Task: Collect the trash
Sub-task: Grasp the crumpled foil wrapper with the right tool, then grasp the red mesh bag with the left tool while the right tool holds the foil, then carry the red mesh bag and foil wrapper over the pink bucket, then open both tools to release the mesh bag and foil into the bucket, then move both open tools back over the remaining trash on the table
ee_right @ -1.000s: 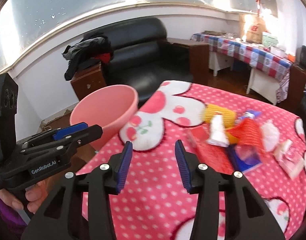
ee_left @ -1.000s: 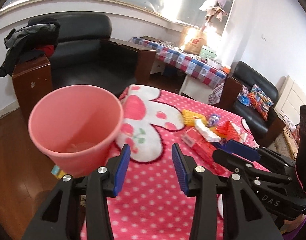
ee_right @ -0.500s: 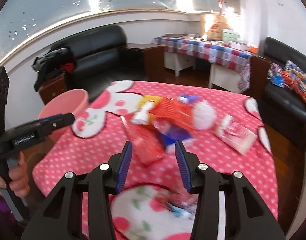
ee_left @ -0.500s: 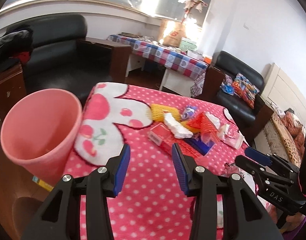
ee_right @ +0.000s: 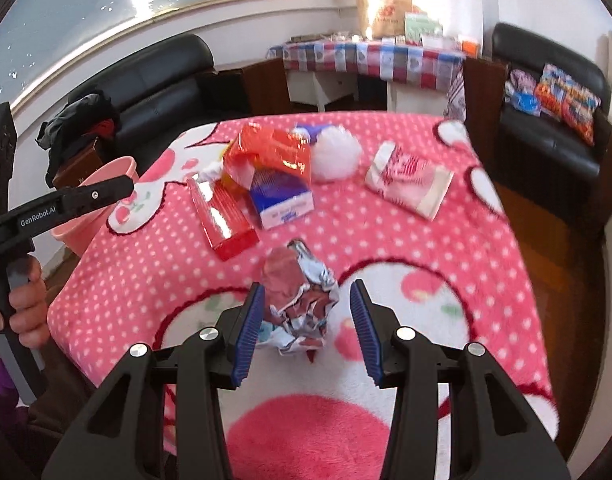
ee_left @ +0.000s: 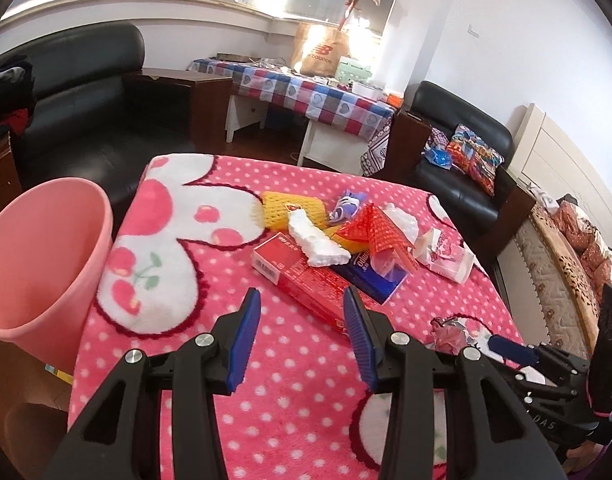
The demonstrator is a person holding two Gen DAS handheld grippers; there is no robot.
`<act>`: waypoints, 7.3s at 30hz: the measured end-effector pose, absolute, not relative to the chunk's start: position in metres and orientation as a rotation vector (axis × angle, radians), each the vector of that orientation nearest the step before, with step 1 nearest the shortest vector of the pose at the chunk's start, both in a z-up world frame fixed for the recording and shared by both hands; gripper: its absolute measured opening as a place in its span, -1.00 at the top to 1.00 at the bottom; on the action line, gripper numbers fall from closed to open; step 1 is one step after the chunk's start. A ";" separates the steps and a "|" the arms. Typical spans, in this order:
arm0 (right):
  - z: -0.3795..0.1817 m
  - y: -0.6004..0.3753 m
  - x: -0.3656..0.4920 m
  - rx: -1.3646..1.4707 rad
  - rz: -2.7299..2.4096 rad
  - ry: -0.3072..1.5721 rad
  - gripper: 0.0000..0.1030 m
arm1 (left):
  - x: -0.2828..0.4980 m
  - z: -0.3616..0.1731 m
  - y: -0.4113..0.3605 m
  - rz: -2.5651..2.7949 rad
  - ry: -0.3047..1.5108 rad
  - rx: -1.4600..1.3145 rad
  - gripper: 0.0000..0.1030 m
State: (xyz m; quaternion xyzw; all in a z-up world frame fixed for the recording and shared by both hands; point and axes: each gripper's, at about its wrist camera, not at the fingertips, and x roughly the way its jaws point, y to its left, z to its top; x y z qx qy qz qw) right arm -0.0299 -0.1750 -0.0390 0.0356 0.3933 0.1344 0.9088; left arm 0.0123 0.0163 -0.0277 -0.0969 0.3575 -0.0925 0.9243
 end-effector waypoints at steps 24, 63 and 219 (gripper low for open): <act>-0.049 -0.182 -0.017 0.149 0.382 0.776 0.65 | 0.071 -0.022 -0.060 -0.320 0.757 -0.132 0.18; -0.007 -0.178 -0.035 0.168 0.394 0.673 0.65 | 0.020 0.010 -0.020 -0.237 0.623 -0.131 0.98; -0.029 -0.143 0.041 0.137 0.353 0.759 0.29 | 0.075 -0.052 -0.004 -0.216 0.772 -0.090 0.17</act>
